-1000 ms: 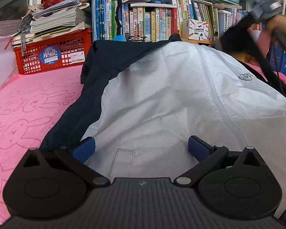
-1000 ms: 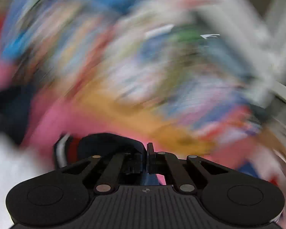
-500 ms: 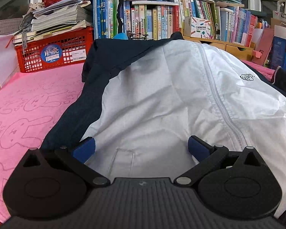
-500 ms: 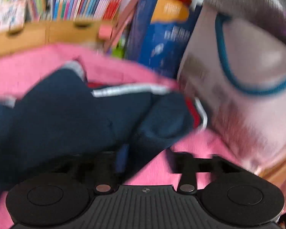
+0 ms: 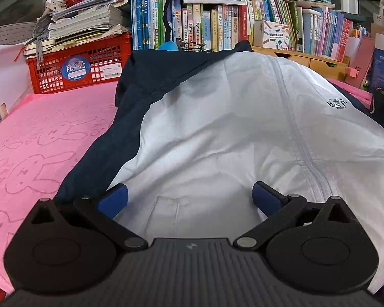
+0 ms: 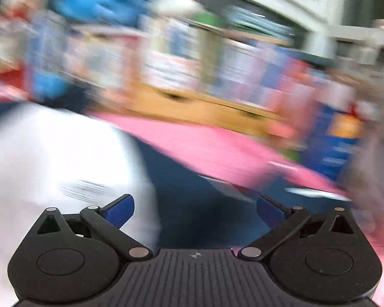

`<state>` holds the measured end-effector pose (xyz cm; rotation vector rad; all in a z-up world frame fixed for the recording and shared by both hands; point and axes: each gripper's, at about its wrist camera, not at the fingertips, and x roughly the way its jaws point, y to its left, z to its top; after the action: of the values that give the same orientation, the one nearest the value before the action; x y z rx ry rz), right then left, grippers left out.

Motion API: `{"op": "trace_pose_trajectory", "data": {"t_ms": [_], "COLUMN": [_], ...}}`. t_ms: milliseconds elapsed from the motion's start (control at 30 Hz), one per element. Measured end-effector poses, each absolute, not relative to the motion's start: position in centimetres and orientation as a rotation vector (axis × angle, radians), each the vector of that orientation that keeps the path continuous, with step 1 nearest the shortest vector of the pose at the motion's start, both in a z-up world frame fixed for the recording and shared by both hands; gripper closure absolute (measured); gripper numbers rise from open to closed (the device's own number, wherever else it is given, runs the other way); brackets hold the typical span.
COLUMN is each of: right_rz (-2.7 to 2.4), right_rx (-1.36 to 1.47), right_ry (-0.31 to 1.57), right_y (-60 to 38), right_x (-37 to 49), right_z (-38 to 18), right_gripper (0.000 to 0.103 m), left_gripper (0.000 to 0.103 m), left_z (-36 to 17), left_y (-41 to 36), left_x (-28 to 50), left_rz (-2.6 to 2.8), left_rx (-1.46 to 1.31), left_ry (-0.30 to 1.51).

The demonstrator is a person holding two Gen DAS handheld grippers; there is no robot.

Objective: Fold clothes

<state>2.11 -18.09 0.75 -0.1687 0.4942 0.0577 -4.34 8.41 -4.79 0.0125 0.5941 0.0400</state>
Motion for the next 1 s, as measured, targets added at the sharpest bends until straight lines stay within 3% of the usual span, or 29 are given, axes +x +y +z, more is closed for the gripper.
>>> {"op": "trace_pose_trajectory", "data": {"t_ms": [267,433,633,867,900,967,1000], "right_rz": [0.273,0.292,0.311,0.311,0.311,0.312,0.313], "right_rx": [-0.267,-0.184,-0.095,-0.084,-0.082,-0.080,-0.079], "right_ry": [0.559,0.635,0.680,0.681,0.681,0.682,0.682], "right_y": [-9.6,-10.1,-11.3,-11.7,-11.8,-11.8,-11.8], "right_x": [3.1,4.1,5.2,5.2,5.2,5.3,5.3], "right_z": [-2.6,-3.2,-4.0,-4.3,-4.4,-4.4,-4.4], "right_gripper": [0.000,0.000,0.000,0.000,0.000,0.000,0.000], "left_gripper": [0.000,0.000,0.000,0.001,0.007,0.036,0.064], "left_z": [-1.8,4.4,7.7,6.1,5.3,3.0,1.8], "left_y": [9.6,8.7,3.6,-0.8,-1.3,-2.1,-2.4], "left_x": [-3.7,-1.2,10.2,24.6,26.2,28.4,29.1], "left_rz": [0.034,0.032,-0.037,-0.008,0.020,0.026,0.018], "left_rx": [-0.024,0.090,0.269,0.248,0.270,0.287,0.280], "left_ry": [0.731,0.575,0.457,0.637,0.678,0.806,0.870]}}
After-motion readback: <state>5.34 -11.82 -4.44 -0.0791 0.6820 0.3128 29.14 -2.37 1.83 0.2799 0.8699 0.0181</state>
